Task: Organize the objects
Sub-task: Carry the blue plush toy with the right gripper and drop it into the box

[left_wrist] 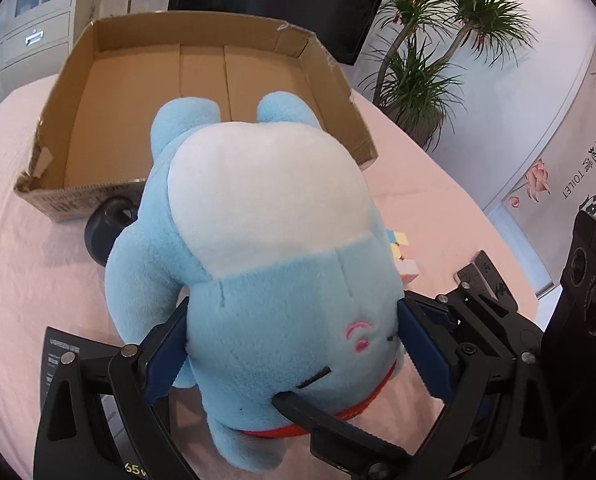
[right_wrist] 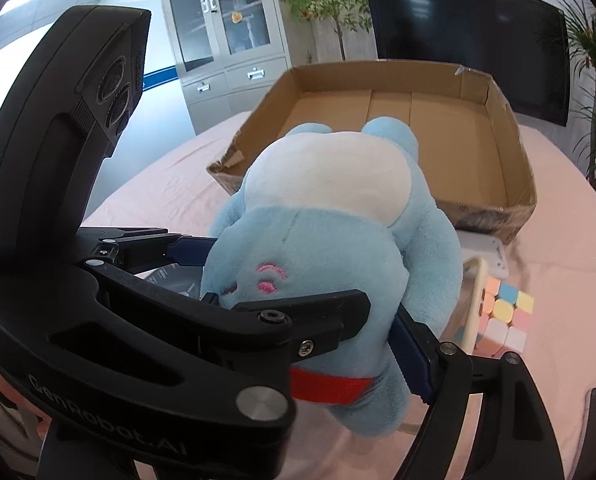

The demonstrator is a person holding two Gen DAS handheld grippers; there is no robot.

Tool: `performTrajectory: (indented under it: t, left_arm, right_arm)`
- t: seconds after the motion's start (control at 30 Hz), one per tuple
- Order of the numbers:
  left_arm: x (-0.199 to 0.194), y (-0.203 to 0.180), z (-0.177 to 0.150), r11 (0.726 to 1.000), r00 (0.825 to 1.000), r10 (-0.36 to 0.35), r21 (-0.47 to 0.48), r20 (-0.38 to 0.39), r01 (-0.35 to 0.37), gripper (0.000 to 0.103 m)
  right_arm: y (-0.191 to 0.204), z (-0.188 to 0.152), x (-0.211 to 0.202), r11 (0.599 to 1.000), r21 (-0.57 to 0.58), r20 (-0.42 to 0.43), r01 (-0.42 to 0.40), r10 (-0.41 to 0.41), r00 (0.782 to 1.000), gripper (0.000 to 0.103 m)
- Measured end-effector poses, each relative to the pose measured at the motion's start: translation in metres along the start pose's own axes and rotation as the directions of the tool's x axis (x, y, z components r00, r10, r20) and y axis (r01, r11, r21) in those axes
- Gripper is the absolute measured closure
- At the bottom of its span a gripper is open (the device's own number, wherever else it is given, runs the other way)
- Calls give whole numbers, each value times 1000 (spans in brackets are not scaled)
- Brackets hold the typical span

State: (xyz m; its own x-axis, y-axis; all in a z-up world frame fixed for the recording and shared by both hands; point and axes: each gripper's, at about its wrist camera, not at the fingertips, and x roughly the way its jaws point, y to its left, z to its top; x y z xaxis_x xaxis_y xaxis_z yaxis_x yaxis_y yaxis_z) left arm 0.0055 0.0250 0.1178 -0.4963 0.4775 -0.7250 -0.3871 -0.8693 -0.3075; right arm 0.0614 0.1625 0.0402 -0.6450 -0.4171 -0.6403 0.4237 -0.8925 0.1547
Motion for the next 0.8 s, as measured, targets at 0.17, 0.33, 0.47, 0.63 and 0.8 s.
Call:
performTrajectory:
  t: [0.17, 0.33, 0.47, 0.63, 0.8]
  left_arm:
    - [-10, -7, 13, 1000, 999, 13, 22, 35, -13, 7]
    - [-18, -12, 35, 999, 997, 27, 44, 74, -31, 7]
    - [-22, -13, 53, 997, 994, 36, 58, 105, -42, 7]
    - [-23, -12, 74, 996, 991, 45, 66, 130, -54, 7]
    - [-27, -10, 98, 994, 986, 55, 80, 159, -69, 7]
  right_arm:
    - [-1, 11, -7, 1000, -10, 35, 2, -2, 999, 22]
    - [6, 21, -18, 1000, -28, 75, 9, -7, 997, 22]
    - [12, 36, -23, 999, -48, 105, 15, -10, 994, 22]
    - [12, 58, -21, 998, -63, 131, 18, -9, 991, 22]
    - [11, 80, -17, 996, -83, 157, 20, -6, 988, 22]
